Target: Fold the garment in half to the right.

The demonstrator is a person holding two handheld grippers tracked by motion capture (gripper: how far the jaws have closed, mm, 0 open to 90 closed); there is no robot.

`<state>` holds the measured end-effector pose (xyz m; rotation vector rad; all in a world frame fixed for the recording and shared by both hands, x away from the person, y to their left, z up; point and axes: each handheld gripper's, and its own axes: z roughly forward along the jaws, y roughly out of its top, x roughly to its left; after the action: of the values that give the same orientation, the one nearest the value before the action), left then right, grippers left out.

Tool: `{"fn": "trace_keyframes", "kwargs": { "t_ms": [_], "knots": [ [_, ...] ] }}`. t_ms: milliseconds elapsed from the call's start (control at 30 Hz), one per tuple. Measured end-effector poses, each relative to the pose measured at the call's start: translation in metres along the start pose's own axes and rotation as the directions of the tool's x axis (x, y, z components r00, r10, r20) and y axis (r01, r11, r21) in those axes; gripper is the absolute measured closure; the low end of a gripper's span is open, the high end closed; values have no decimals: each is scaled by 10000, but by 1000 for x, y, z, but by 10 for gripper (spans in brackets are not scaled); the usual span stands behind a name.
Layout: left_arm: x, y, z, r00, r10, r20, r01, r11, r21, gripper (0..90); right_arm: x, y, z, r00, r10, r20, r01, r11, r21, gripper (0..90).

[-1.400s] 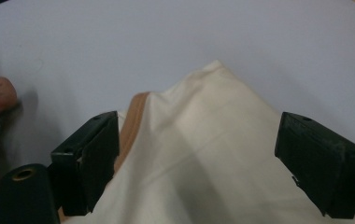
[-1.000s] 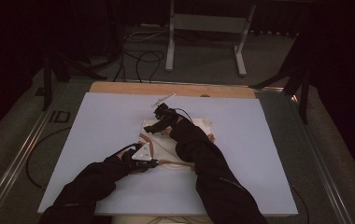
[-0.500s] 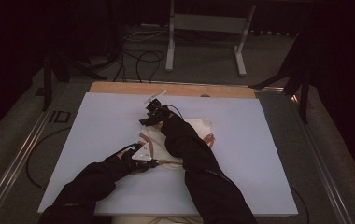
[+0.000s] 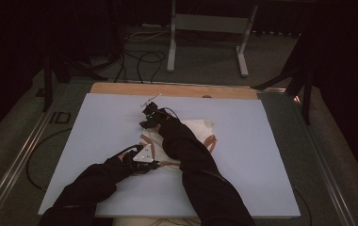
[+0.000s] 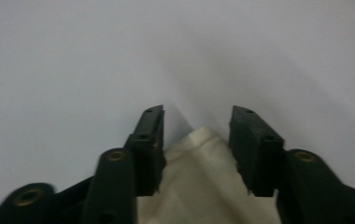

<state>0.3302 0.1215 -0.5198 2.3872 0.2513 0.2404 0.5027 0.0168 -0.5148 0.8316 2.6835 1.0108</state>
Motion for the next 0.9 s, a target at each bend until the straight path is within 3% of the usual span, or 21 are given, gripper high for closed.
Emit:
{"fn": "trace_keyframes", "kwargs": {
  "t_ms": [133, 233, 400, 500, 900],
  "knots": [
    [0, 0, 0, 10000, 12, -11, -12, 10000, 5, 875, 2, -1, 1, 9994, -246, 248, 241, 9995, 202, 659],
    [-1, 0, 0, 10000, -10, -33, 10, 10000, 6, 875, 2, 0, 1, 9991, -321, 264, 315, 9992, 235, 688],
    [-1, 1, 0, 10000, -58, -24, 58, 10000, 0, 876, 4, 1, 1, 9989, -423, 217, 416, 9987, 300, 829],
    [-1, 1, 0, 9999, -99, -16, 99, 10000, -14, 879, 4, 1, 1, 9991, -393, 160, 387, 9986, 358, 864],
    [0, 2, -2, 10000, -45, 42, 45, 10000, -49, 881, 3, 3, -15, 9991, -424, 34, 424, 9991, 18, 874]
  ]
}}
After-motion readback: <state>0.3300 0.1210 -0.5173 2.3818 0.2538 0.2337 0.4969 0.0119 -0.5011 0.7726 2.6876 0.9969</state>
